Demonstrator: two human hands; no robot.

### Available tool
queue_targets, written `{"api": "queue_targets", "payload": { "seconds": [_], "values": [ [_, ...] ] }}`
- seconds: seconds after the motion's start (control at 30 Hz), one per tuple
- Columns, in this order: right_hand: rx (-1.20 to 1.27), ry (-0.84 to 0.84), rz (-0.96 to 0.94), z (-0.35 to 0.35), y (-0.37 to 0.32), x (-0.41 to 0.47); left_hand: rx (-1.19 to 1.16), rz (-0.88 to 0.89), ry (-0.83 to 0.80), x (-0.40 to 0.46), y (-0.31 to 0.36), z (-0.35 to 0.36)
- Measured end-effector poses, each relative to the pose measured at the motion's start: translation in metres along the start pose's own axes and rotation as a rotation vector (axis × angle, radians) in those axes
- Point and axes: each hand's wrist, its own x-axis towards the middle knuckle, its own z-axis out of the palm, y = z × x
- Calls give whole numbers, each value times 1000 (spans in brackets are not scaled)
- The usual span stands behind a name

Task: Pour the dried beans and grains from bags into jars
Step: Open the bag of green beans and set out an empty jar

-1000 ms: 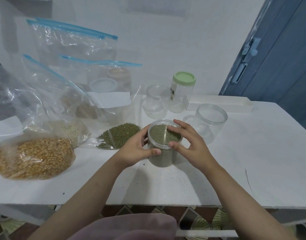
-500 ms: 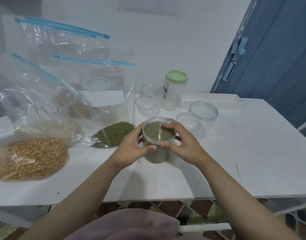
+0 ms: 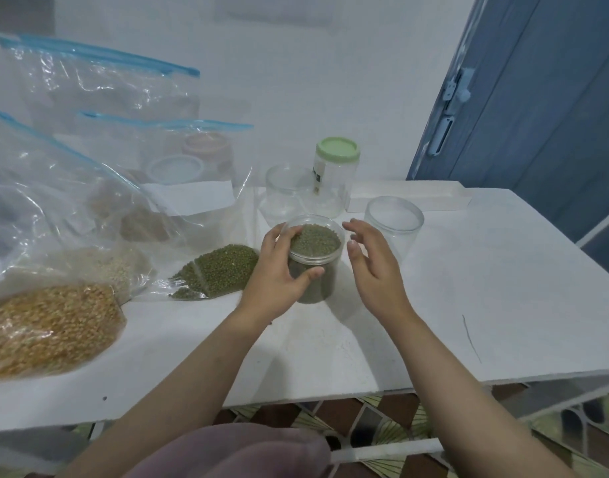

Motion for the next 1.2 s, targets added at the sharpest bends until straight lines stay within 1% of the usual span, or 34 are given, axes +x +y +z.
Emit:
{"api": "queue_targets", "payload": {
  "seconds": [0.07,0.13,0.23,0.33,0.4,0.5,0.57,0.67,0.77,0.87,0.97,1.1,1.2],
  "values": [
    [-73,55,-61,3,2,17,42,-31,38,10,2,8],
    [-136,64,-101,9,2,36,91,-76,70,21,3,14],
    [-245,43,-122,20,-1,65,197,-126,103,38,5,19],
    [-355,14,-101,25,-1,98,258,-181,118,54,9,21],
    [-468,-10,-77,27,-2,123,276,-218,119,61,10,20],
    [-660,-68,-102,26,0,157,291,-242,124,67,10,17],
    [-737,-104,-65,25,4,177,295,-249,125,70,9,15],
    [-818,-135,72,23,10,200,290,-261,133,72,6,13],
    [-791,-167,185,21,18,210,279,-256,138,72,4,11],
    [-618,-167,228,23,28,209,270,-246,141,71,3,11],
    [-491,-99,202,28,33,206,263,-243,144,70,3,11],
    [-423,-30,168,26,31,198,228,-251,133,67,3,12],
    [-383,49,67,20,23,185,206,-225,133,61,4,13]
  ]
}}
